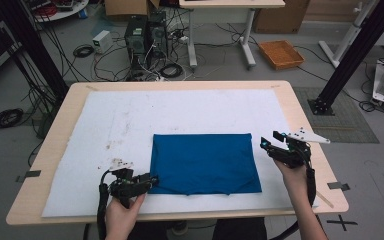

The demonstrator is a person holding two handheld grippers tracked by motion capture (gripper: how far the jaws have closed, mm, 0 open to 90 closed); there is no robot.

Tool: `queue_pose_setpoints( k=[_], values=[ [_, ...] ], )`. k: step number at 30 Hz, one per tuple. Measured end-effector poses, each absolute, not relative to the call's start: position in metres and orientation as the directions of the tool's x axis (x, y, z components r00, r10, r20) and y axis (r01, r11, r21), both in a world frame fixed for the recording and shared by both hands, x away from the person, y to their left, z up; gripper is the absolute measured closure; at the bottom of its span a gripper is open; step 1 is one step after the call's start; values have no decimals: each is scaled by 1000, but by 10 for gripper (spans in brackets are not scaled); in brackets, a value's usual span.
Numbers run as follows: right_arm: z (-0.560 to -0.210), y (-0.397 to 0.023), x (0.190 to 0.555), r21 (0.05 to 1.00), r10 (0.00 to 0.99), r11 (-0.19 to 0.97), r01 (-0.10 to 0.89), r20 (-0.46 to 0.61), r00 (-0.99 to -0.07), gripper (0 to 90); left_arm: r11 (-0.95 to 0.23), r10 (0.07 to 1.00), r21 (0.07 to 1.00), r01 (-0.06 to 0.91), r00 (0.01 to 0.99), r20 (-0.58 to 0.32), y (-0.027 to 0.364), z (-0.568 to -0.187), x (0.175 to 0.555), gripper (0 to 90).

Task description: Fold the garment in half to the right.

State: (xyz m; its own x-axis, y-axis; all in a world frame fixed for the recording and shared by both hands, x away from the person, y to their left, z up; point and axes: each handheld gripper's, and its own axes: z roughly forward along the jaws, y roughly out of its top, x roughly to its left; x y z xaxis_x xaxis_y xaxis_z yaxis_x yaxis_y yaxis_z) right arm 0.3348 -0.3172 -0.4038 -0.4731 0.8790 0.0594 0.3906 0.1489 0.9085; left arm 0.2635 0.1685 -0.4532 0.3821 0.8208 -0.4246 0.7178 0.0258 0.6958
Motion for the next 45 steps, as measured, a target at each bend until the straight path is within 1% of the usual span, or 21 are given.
queue_pose_setpoints(
  k=[8,10,13,16,19,23,26,28,32,36,42,45],
  values=[
    [-405,-302,337,906,863,176,384,46,-504,422,13,828,705,709,387,-405,161,-453,263,629],
    [-405,-298,337,907,857,179,380,45,-513,425,6,824,703,711,395,-406,159,-454,264,693],
    [-403,-286,339,907,847,185,380,49,-529,436,-15,825,703,711,406,-393,156,-454,264,761],
    [-401,-270,343,905,830,207,373,39,-556,444,-17,825,706,708,409,-391,154,-453,265,782],
    [-401,-254,347,897,811,232,377,35,-584,454,-20,826,707,706,410,-386,154,-453,265,796],
    [-400,-233,356,895,795,235,379,48,-605,462,-28,830,711,702,413,-375,154,-453,264,803],
    [-399,-211,365,886,776,267,380,36,-630,464,-30,831,712,702,413,-373,154,-453,264,804],
    [-398,-195,372,875,759,281,394,48,-649,470,-26,832,712,701,410,-374,154,-453,264,804],
    [-399,-162,388,864,724,283,417,93,-684,508,-22,834,715,699,407,-372,155,-454,263,803],
    [-401,-125,403,850,688,271,453,159,-709,547,-20,832,716,698,408,-375,156,-455,263,803],
    [-407,-69,419,816,650,335,471,162,-742,607,-15,829,719,695,411,-380,157,-456,262,800],
    [-410,-48,426,796,647,374,476,143,-749,636,-14,829,721,693,411,-379,157,-456,261,800]
  ],
)
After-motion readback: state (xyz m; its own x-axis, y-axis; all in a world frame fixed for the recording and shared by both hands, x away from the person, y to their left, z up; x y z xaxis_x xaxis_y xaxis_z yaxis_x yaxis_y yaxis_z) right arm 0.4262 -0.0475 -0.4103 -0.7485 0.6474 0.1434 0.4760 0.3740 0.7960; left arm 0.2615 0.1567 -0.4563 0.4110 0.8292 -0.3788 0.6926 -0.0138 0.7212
